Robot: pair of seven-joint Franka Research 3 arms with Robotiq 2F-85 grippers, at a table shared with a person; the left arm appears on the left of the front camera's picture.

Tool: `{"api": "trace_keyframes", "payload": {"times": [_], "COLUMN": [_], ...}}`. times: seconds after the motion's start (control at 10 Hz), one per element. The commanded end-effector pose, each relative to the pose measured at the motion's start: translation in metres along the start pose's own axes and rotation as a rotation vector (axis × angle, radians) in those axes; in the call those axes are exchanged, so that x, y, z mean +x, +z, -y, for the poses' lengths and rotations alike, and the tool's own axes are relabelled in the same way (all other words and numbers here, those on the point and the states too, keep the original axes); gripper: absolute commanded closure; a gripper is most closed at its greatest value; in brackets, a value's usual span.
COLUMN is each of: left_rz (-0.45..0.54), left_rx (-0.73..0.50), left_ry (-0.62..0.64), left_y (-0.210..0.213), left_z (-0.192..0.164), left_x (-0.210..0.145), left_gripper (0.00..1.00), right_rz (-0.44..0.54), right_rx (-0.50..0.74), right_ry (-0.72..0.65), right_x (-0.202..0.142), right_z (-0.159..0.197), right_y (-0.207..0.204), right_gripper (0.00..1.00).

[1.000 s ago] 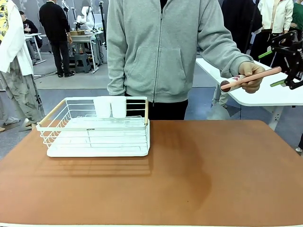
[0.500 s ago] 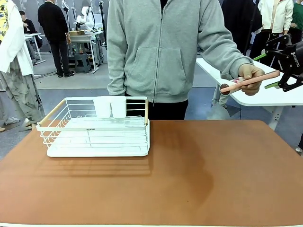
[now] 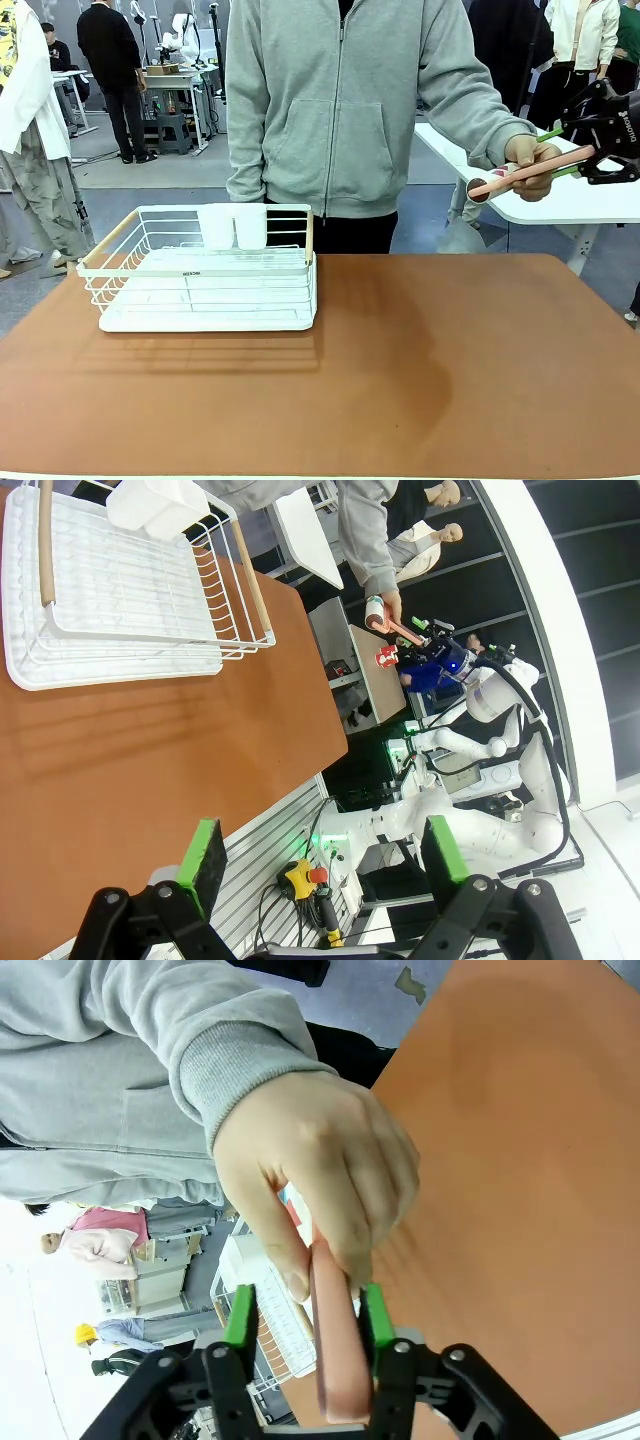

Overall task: Clean the table.
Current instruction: Pick up the Lint Roller when the human hands it over.

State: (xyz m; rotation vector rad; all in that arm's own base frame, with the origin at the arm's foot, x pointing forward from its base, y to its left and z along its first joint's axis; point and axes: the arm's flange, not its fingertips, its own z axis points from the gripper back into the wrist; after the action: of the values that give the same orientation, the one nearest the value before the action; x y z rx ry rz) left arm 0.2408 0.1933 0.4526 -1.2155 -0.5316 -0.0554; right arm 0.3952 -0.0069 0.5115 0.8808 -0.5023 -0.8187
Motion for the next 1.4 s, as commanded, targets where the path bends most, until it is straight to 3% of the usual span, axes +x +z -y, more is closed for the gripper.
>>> {"api": "trace_keyframes", "payload": {"times": [0.0,0.1,0.2,1.3], "left_rz": [0.013,0.013,0.013,0.013], "left_rx": [-0.023,-0.023,-0.023,-0.023], "left_ry": [-0.020,-0.020,-0.020,-0.020], "left_y": [0.0010,0.0010,0.0010,0.0010], "left_z": [0.0026,0.0026,0.0026,0.0026], "left_x": [0.0002,0.0002,0.0002,0.0002], "left_gripper": [0.00,0.00,0.00,0.00], "right_rz": [0.009,0.011,0.010,-0.002], "right_rx": [0.028,0.032,0.029,-0.007], "right_ry": [0.010,0.010,0.007,-0.004], "right_x": [0.0013,0.0010,0.0019,0.0015], "right_z": [0.0039,0.0037,0.0037,0.0030], "right_y": [-0.0070,-0.0070,-0.0080,-0.0034], "right_gripper": [1.00,0.96,1.00,1.00]}}
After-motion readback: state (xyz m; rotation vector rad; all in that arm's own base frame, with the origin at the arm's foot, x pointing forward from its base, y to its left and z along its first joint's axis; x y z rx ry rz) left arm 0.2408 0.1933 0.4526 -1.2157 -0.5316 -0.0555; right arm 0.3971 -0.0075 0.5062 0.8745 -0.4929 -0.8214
